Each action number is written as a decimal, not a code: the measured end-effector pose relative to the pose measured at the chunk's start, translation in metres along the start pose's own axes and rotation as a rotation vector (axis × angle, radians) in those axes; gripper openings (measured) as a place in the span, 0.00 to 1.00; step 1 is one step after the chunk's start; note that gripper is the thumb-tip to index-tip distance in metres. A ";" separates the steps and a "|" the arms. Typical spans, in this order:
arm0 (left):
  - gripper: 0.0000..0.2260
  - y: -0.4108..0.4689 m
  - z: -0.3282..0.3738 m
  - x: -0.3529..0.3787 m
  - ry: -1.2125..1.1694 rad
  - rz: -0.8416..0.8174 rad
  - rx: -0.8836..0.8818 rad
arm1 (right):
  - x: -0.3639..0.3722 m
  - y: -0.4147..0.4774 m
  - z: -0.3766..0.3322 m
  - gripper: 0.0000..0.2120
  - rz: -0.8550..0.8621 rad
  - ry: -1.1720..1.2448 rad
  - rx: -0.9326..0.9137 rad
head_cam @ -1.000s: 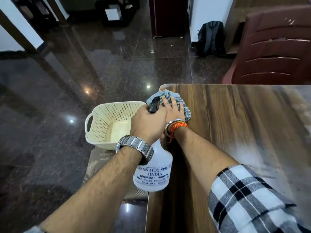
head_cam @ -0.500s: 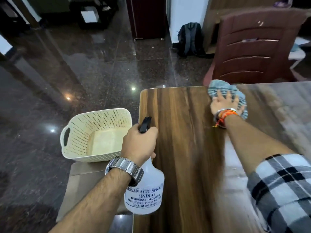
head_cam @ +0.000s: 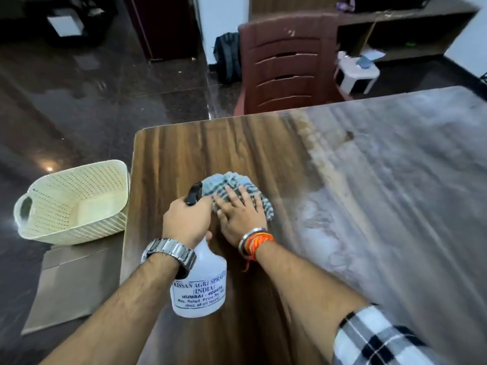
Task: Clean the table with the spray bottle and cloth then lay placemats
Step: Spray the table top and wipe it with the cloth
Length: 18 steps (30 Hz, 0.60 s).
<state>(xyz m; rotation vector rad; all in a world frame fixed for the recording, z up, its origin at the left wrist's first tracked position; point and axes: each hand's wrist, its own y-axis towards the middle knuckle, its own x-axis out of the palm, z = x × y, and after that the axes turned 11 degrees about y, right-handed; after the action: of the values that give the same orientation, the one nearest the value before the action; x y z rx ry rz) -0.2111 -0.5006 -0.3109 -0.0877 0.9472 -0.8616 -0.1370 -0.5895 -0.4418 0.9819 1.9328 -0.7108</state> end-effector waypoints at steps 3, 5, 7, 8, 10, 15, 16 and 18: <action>0.11 -0.038 0.002 0.011 0.006 0.000 0.000 | -0.041 -0.028 0.080 0.24 0.113 -0.011 0.231; 0.09 -0.060 -0.002 0.013 0.002 0.007 -0.002 | -0.070 -0.049 0.134 0.24 0.178 0.021 0.453; 0.08 -0.078 -0.010 0.014 -0.012 0.017 -0.015 | -0.087 -0.068 0.156 0.24 0.193 0.072 0.595; 0.07 -0.085 -0.014 0.015 -0.020 0.017 -0.021 | -0.087 -0.070 0.154 0.24 0.191 0.084 0.627; 0.07 -0.100 -0.023 0.013 -0.014 0.033 -0.028 | -0.076 -0.069 0.128 0.24 0.157 0.088 0.585; 0.13 -0.118 -0.037 -0.002 -0.067 0.110 -0.064 | 0.001 -0.100 -0.004 0.26 -0.080 -0.009 -0.025; 0.13 -0.121 -0.040 -0.004 -0.053 0.121 -0.056 | 0.014 -0.118 -0.029 0.27 -0.165 0.012 -0.142; 0.11 -0.127 -0.044 -0.009 -0.028 0.139 -0.046 | 0.026 -0.152 -0.057 0.29 -0.310 0.037 -0.311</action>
<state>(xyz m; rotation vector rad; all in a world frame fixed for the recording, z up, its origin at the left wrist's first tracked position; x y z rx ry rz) -0.3236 -0.5675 -0.2777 -0.0728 0.9356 -0.7093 -0.2972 -0.6177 -0.4195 0.5144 2.1731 -0.5405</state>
